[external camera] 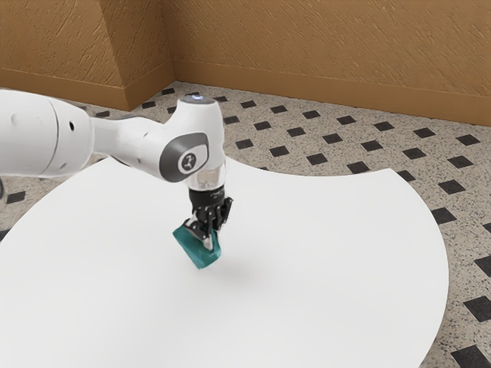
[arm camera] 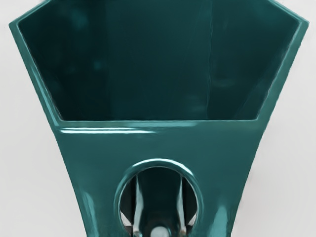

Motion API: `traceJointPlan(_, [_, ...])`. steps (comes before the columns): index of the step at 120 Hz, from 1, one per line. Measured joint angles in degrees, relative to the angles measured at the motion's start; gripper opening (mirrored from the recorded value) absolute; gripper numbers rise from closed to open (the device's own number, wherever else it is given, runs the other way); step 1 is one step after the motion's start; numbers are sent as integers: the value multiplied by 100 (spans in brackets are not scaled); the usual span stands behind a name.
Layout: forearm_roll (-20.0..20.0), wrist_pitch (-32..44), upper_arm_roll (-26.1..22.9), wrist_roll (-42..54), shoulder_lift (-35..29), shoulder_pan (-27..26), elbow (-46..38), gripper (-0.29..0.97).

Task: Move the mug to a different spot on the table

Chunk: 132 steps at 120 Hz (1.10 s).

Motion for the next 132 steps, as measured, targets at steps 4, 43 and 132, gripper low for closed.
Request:
traceJointPlan(4, [22, -69, 41, -1, -34, -6, -20, 2])
traceJointPlan(43, [311, -546, 613, 20, -177, -6, -313, 1])
traceJointPlan(132, [4769, 2271, 650, -375, -1152, -350, -2858, -1])
